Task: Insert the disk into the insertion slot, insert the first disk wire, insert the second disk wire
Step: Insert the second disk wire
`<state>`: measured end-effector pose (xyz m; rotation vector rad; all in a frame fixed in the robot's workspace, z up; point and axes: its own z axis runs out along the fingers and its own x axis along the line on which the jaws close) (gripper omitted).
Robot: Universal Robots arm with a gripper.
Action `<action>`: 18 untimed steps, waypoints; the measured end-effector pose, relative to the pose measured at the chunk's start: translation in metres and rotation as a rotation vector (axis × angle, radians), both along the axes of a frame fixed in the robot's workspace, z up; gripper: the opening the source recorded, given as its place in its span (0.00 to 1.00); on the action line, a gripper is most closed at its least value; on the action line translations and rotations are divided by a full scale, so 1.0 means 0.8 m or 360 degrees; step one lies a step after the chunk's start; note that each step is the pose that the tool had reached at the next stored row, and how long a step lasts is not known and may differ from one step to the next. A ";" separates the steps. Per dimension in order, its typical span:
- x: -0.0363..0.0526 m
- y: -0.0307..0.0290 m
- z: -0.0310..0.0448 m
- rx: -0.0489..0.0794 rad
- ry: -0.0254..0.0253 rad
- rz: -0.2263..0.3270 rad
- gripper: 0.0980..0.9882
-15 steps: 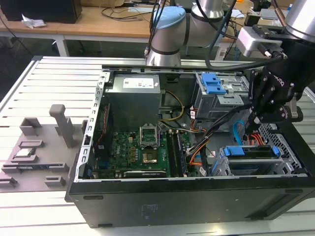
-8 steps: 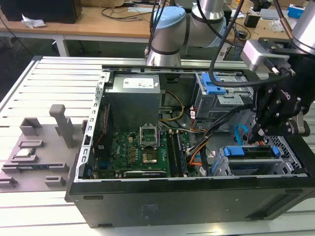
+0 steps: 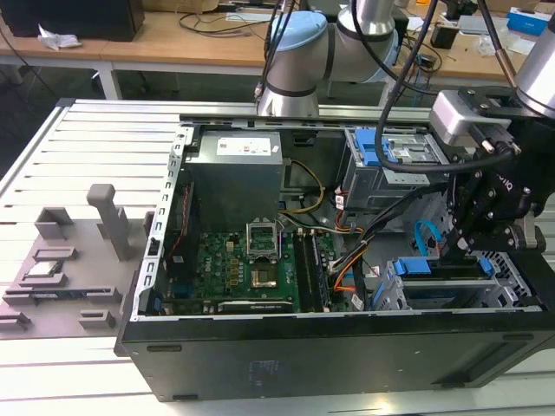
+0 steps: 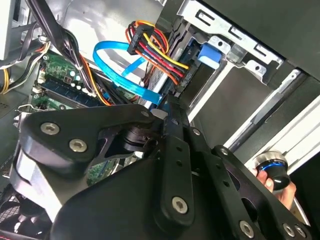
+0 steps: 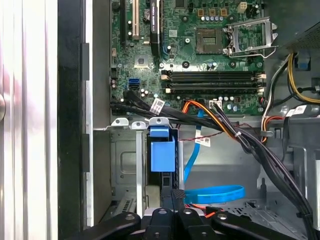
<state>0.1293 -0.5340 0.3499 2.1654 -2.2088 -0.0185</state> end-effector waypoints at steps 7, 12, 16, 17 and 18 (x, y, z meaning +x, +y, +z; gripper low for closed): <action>0.005 -0.0030 -0.0018 0.0000 0.00002 0.0000 0.01; 0.005 -0.0039 -0.0119 -0.0003 0.00001 0.0000 0.01; 0.005 -0.0038 -0.0131 0.0000 0.00001 0.0000 0.01; 0.005 -0.0038 -0.0131 0.0000 0.00001 0.0000 0.01; 0.005 -0.0038 -0.0131 0.0000 0.00001 0.0000 0.01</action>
